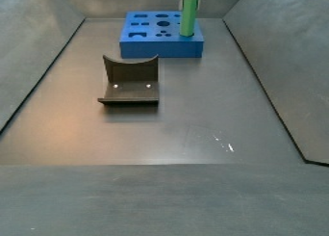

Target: Insert the hexagon object.

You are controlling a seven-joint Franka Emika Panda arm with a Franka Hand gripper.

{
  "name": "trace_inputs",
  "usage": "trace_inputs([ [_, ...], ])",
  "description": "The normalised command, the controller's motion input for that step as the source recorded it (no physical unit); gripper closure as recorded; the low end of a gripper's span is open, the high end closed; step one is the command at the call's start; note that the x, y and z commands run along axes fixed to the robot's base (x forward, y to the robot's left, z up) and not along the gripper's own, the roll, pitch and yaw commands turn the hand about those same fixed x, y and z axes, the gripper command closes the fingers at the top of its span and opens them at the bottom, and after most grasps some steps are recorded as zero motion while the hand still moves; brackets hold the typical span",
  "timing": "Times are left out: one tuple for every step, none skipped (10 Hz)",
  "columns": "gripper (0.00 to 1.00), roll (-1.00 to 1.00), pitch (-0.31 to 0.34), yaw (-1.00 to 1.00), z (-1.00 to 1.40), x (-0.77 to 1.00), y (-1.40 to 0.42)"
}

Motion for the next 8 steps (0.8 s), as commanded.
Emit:
trace_inputs([
  [1.00,0.06,-0.076,-0.09,-0.53,0.00,0.00],
  [1.00,0.05,0.000,-0.28,-0.45,0.00,0.00],
  [1.00,0.11,0.000,-0.24,-0.51,0.00,0.01],
  [1.00,0.11,-0.034,-0.19,-0.65,0.00,0.00],
  [1.00,0.10,-0.071,-0.10,-0.73,0.00,0.00],
  [1.00,0.12,-0.076,0.00,-0.73,0.00,0.00],
  [1.00,0.14,-0.046,0.00,-0.65,0.01,0.02],
  [1.00,0.15,-0.041,0.00,-0.63,0.00,0.03],
])
